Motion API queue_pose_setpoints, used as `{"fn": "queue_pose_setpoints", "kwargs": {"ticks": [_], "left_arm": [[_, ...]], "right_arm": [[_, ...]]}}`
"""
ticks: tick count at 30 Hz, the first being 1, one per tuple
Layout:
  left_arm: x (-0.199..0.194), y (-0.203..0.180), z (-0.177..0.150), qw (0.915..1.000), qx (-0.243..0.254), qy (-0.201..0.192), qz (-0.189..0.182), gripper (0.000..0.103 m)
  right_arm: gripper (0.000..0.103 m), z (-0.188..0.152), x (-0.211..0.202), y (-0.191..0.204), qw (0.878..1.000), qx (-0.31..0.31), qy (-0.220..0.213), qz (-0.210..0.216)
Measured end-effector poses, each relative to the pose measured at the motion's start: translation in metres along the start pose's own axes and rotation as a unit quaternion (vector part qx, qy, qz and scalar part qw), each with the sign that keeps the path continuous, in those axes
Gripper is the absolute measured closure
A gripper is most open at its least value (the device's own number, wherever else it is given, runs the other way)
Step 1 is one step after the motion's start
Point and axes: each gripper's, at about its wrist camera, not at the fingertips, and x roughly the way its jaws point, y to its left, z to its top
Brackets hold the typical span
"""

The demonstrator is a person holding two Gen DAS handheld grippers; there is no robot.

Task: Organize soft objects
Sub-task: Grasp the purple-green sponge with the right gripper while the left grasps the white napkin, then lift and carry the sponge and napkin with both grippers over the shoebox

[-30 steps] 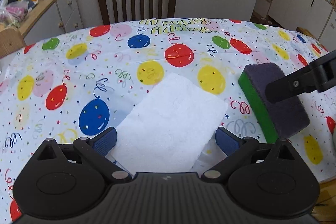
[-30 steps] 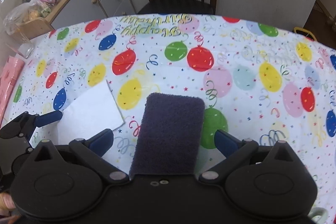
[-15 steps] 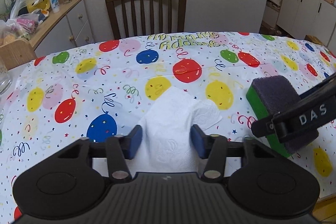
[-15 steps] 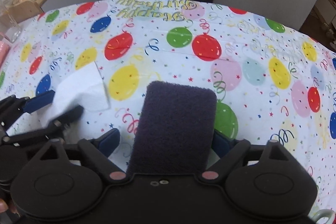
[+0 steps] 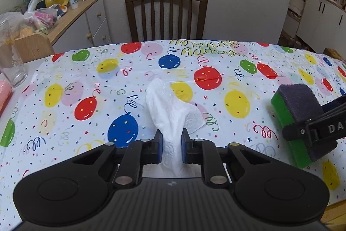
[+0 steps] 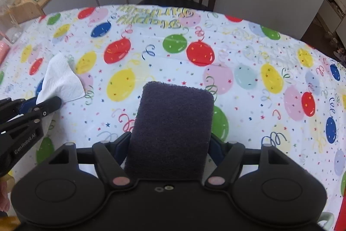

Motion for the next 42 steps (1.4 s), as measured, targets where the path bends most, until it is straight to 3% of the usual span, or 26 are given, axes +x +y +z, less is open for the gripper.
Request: {"fn": "queue_pose_setpoints", "kwargs": {"ticks": [12, 26, 34, 42], "left_arm": [[-0.065, 0.007, 0.013, 0.9996, -0.025, -0.011, -0.007, 0.087], [-0.171, -0.024, 0.024, 0.9981, -0.048, -0.028, -0.027, 0.087], [-0.223, -0.081, 0.026, 0.9977, -0.034, -0.036, -0.045, 0.087], [-0.255, -0.177, 0.025, 0.9971, -0.016, -0.041, -0.062, 0.087]], "right_arm": [[0.031, -0.010, -0.075, -0.015, 0.998, -0.027, -0.042, 0.036], [0.031, -0.051, -0.181, -0.053, 0.993, -0.039, -0.083, 0.070], [0.031, -0.081, -0.231, -0.100, 0.989, -0.049, -0.107, 0.091], [0.031, -0.111, -0.268, -0.171, 0.986, -0.054, -0.119, 0.101]]}}
